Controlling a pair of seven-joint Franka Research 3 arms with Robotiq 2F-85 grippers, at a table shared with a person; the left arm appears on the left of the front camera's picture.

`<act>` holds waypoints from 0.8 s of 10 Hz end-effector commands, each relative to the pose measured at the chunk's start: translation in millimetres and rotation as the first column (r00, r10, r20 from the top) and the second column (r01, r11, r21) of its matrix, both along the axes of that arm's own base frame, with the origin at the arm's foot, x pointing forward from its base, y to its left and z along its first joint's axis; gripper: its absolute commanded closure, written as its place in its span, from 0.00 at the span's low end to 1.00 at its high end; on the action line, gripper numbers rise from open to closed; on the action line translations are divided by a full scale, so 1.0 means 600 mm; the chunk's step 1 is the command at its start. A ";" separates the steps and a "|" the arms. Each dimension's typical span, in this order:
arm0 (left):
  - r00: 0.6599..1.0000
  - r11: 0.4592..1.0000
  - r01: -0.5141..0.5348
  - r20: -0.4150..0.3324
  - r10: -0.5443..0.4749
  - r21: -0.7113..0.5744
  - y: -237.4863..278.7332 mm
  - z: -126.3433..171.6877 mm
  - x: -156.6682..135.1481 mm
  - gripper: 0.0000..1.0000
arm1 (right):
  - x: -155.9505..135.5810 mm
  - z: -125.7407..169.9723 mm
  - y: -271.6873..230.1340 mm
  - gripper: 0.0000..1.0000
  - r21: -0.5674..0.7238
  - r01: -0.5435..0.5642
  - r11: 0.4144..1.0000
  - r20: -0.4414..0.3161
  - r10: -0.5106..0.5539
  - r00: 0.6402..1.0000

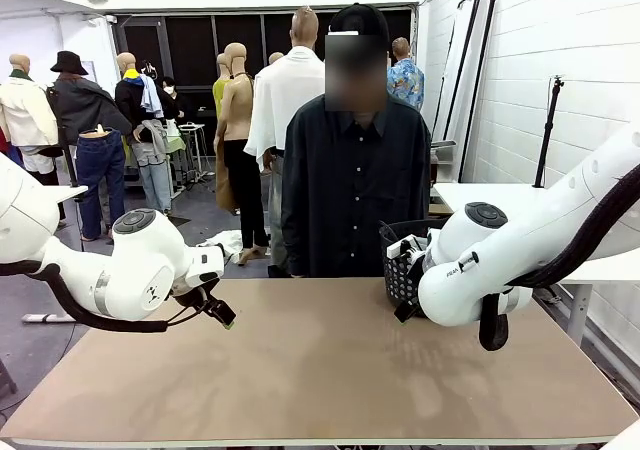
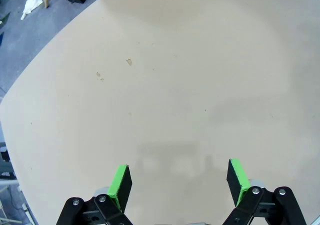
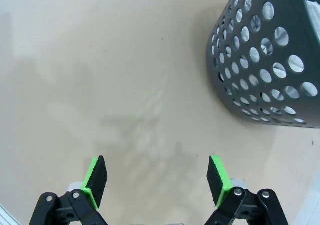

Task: Fold the training pants.
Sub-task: Grab both ends of the Training pants handed by a person.

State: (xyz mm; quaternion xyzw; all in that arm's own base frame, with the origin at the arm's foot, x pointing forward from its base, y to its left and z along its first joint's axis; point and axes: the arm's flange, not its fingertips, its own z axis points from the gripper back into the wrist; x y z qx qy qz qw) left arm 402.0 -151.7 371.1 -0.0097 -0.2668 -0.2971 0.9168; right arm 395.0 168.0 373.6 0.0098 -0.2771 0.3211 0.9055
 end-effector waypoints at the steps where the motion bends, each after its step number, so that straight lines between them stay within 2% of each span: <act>1: 1.000 1.000 0.000 0.000 0.000 0.000 0.000 0.000 0.000 0.00 | 0.000 0.000 0.000 0.00 0.000 0.000 1.000 0.000 0.000 1.000; 5: 0.998 0.998 0.041 0.048 -0.039 -0.045 0.005 0.058 -0.025 0.00 | -0.004 0.068 -0.009 0.00 -0.002 0.009 1.000 0.023 -0.009 1.000; 8: 1.000 1.000 -0.009 -0.011 0.009 -0.023 0.002 0.120 -0.059 0.00 | -0.021 0.129 -0.012 0.00 0.039 -0.032 0.999 -0.002 0.032 0.999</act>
